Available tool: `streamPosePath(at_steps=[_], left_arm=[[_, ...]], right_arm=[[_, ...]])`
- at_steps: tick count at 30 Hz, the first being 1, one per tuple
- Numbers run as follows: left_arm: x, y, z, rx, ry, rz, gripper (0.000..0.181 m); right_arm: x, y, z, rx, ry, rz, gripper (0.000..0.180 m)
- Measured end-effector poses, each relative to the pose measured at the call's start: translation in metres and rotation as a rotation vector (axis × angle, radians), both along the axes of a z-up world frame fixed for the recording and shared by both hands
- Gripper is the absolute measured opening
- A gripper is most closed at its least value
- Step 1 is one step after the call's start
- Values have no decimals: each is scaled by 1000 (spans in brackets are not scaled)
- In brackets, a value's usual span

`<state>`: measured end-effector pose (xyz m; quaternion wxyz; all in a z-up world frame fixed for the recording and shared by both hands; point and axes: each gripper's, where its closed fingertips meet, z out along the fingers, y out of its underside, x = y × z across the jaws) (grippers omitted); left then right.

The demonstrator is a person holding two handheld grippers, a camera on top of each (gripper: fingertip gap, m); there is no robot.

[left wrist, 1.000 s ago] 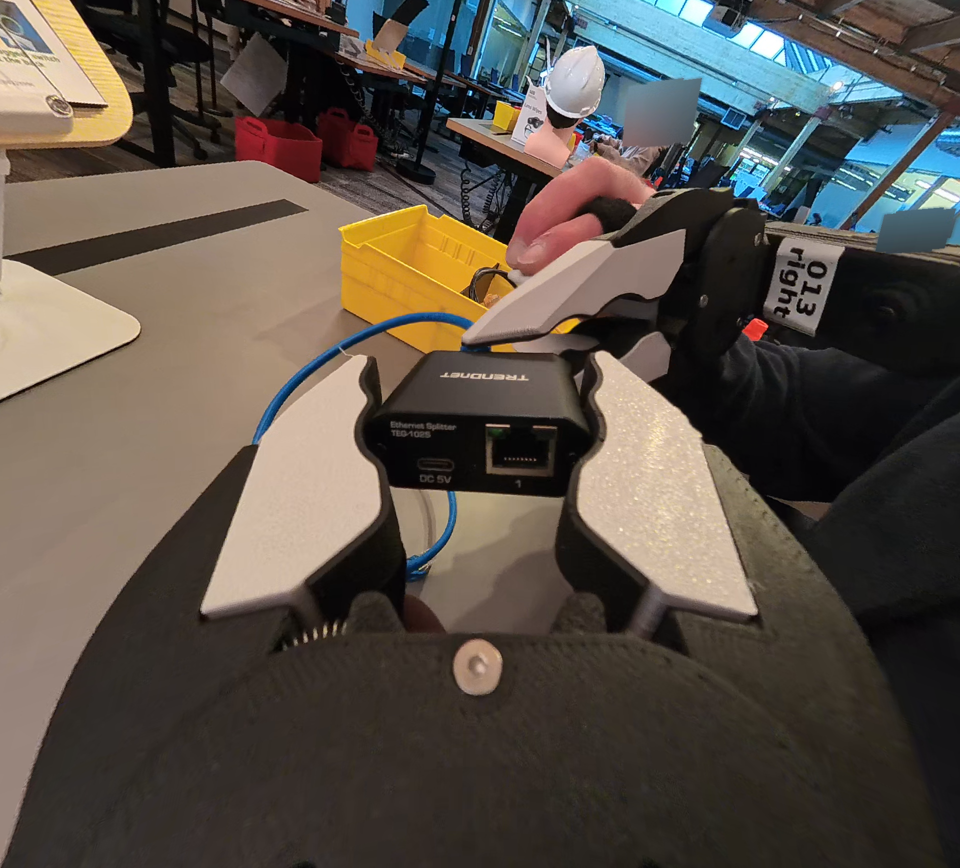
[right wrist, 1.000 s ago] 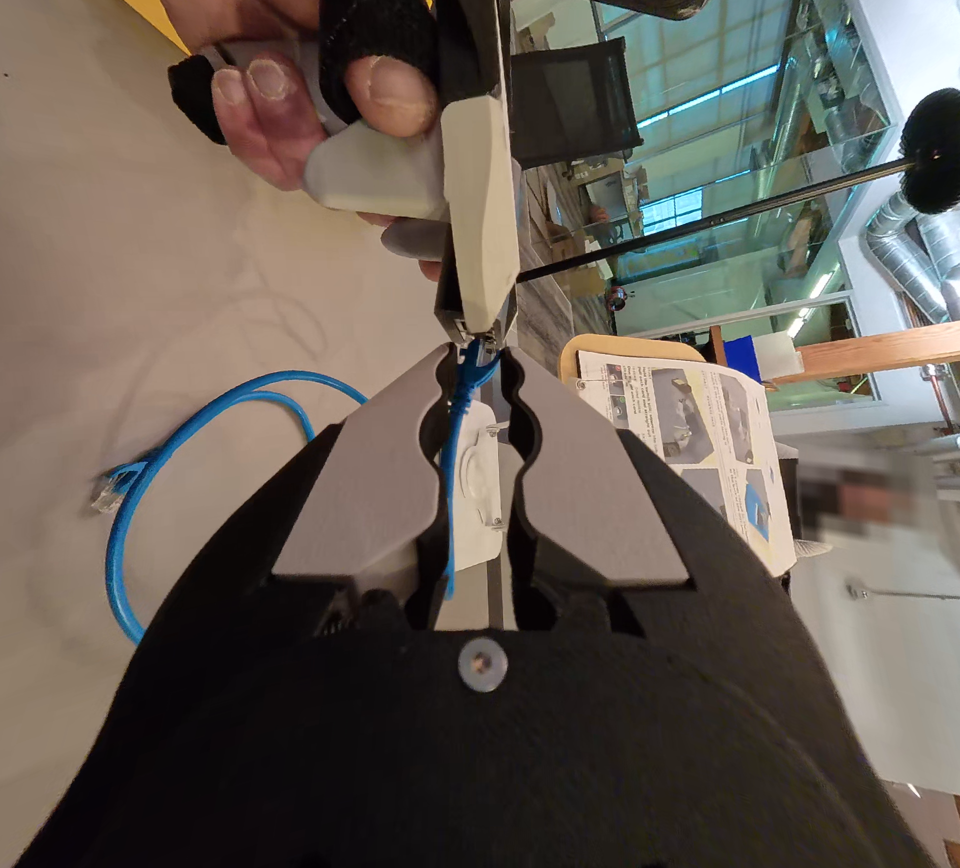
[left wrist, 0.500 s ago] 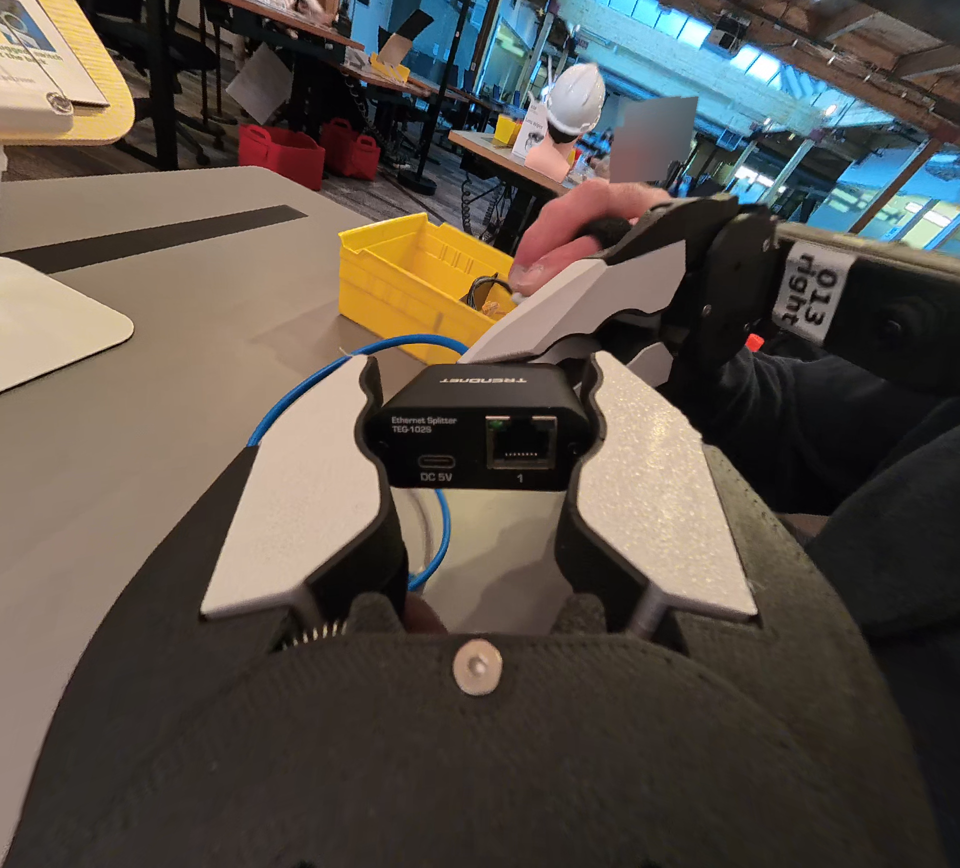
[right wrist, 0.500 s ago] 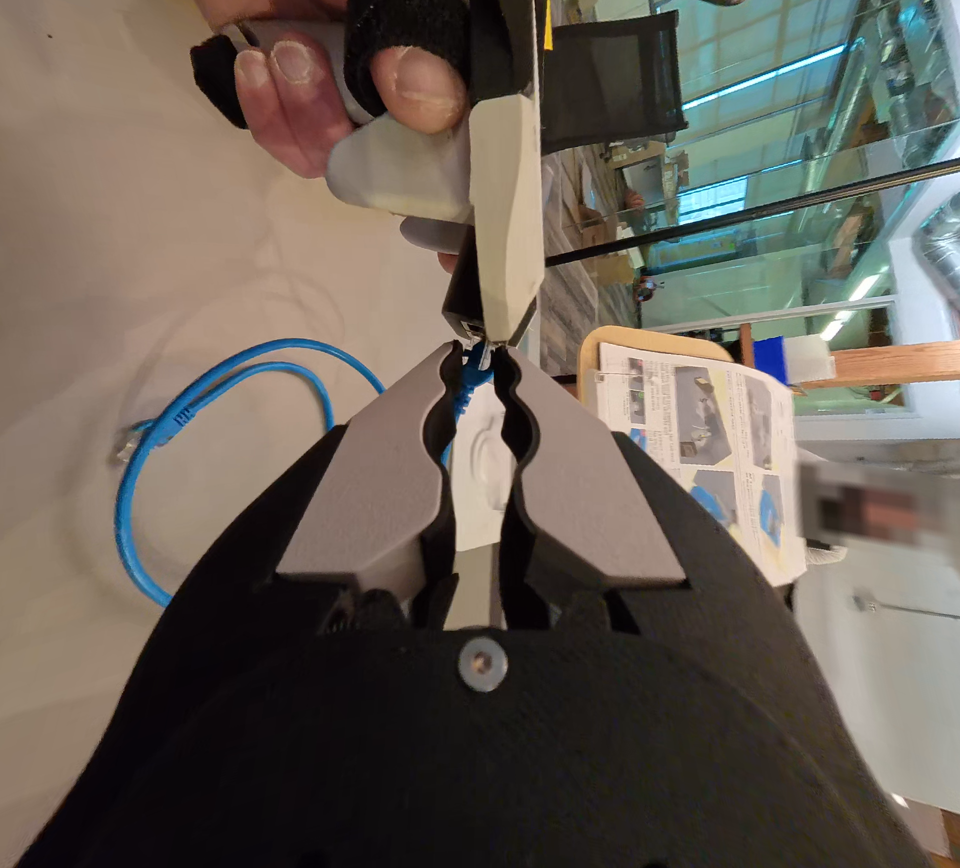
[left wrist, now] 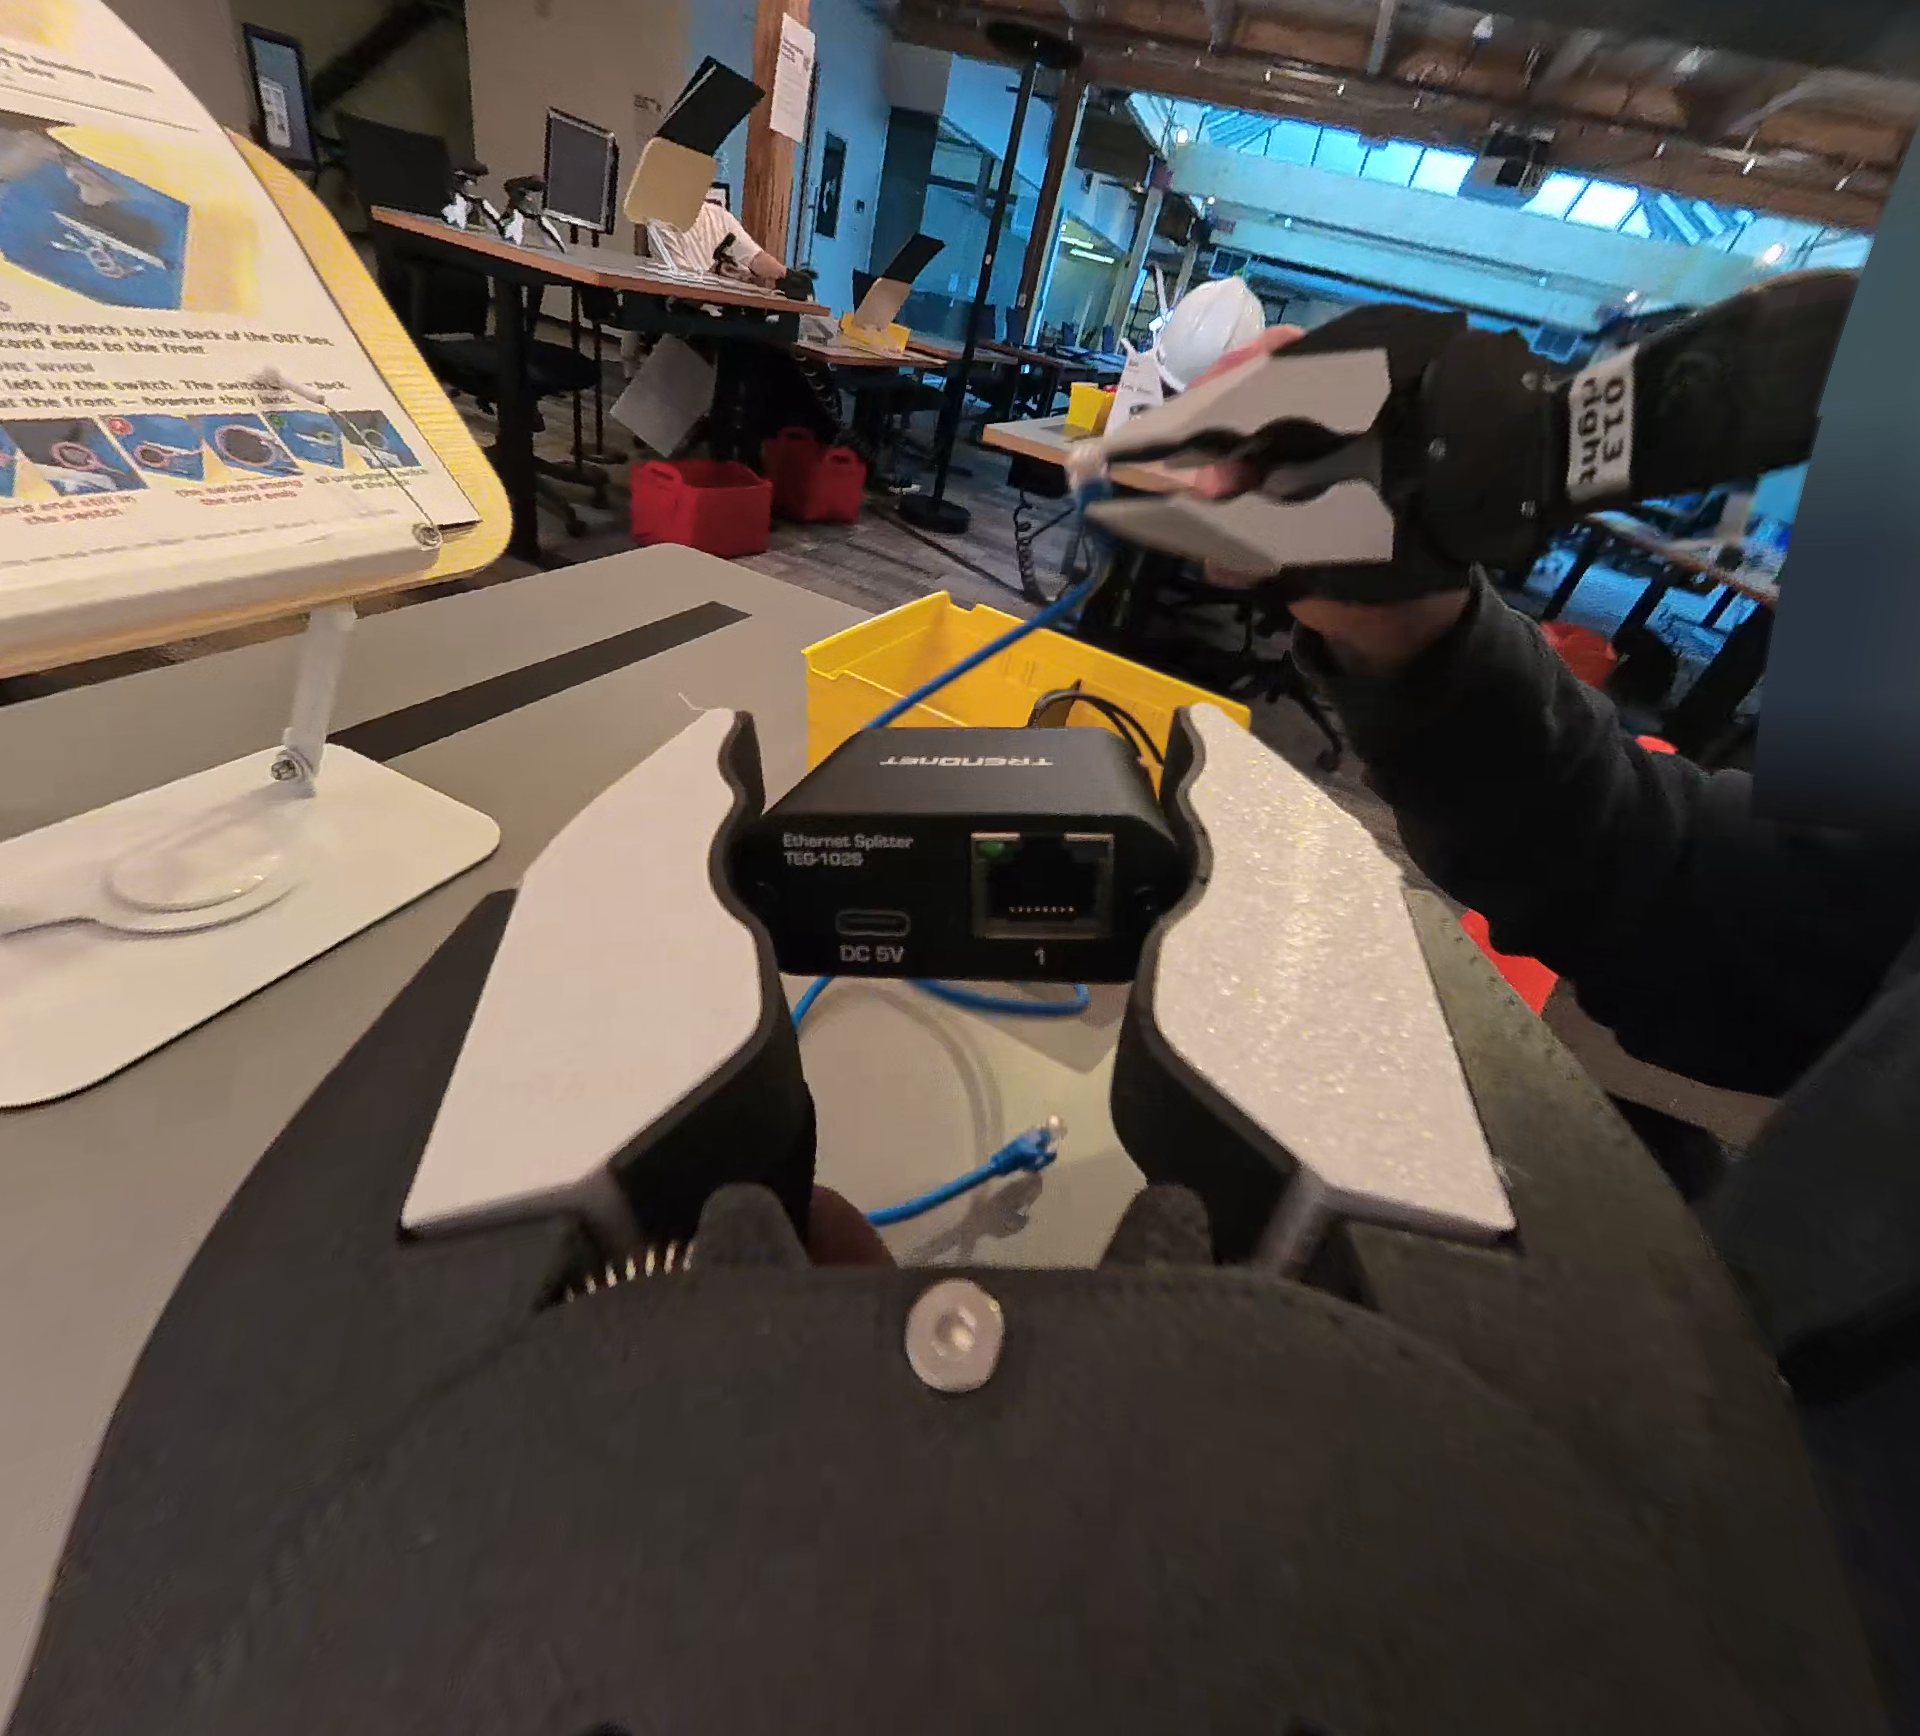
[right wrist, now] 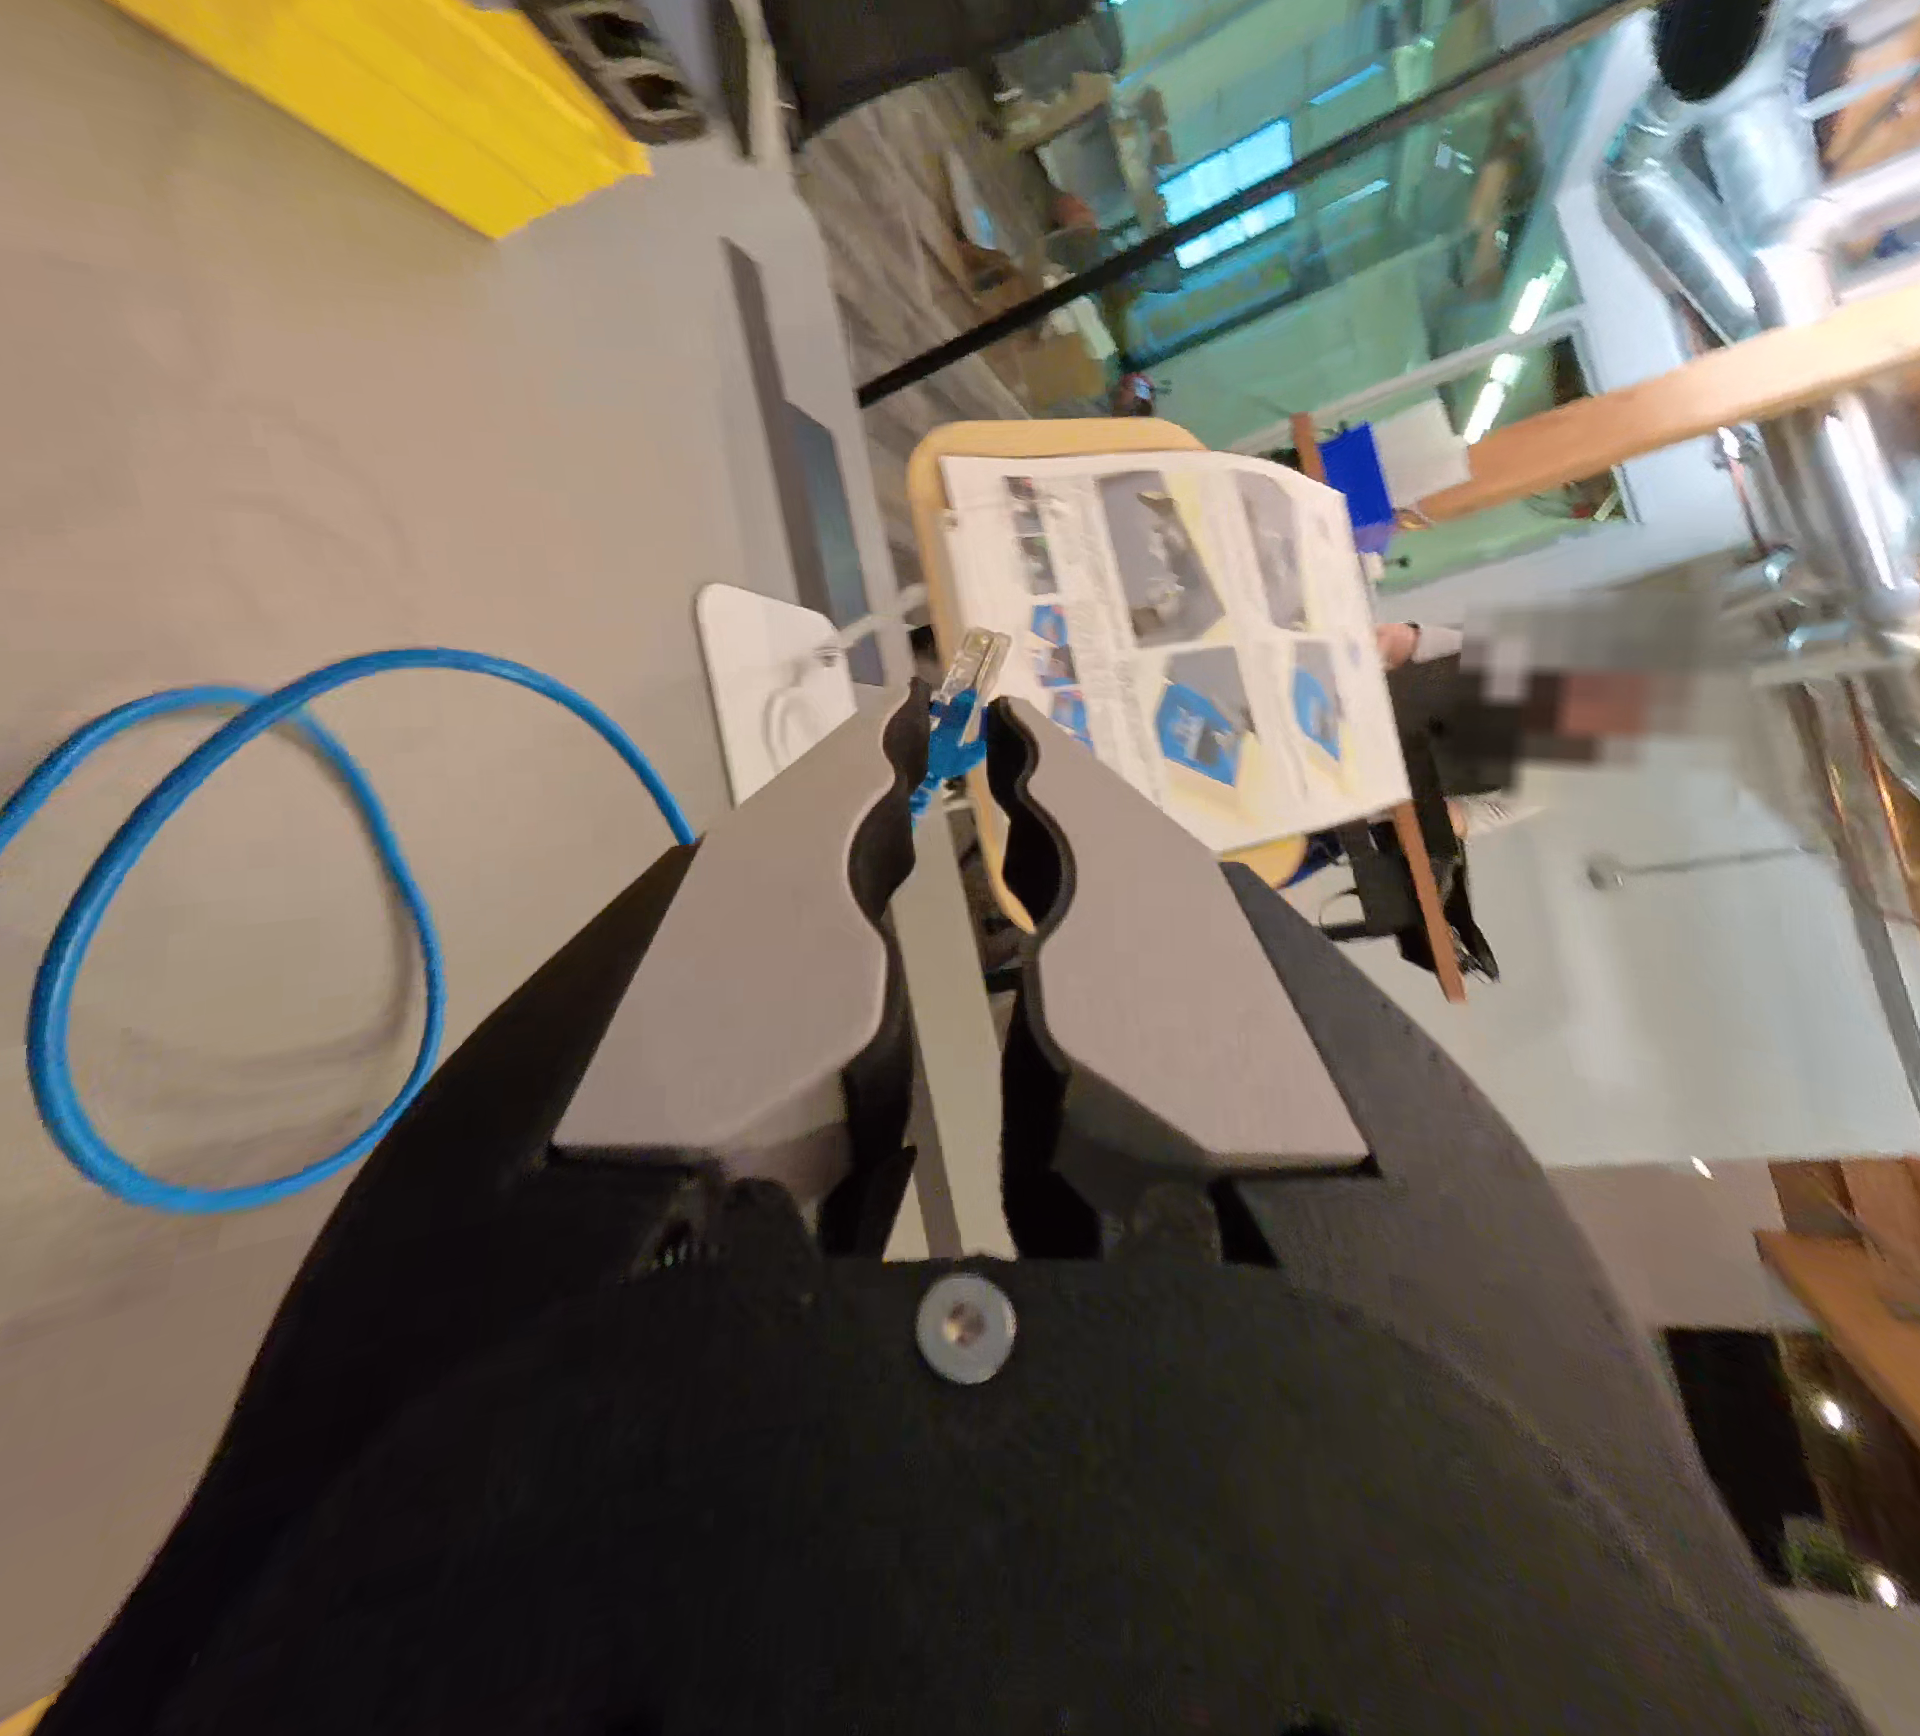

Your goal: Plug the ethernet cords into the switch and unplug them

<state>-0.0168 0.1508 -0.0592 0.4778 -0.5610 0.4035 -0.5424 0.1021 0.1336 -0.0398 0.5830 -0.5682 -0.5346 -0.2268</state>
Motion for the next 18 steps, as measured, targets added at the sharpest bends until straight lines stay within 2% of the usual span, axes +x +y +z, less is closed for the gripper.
streamPosePath(at_steps=[7, 12, 15, 18], left_arm=[[-3, 5, -2, -10, 3, -1, 73], [0, 5, -11, -39, 15, -16, 73], [1, 6, -16, -49, 25, -18, 73], [3, 6, -20, -55, 35, -24, 73]], right_arm=[[68, -9, 93, 147, 92, -150, 10], [122, -25, 150, 257, 88, -282, 10], [152, -44, 170, 290, 79, -367, 11], [183, -57, 160, 277, 65, -483, 10]])
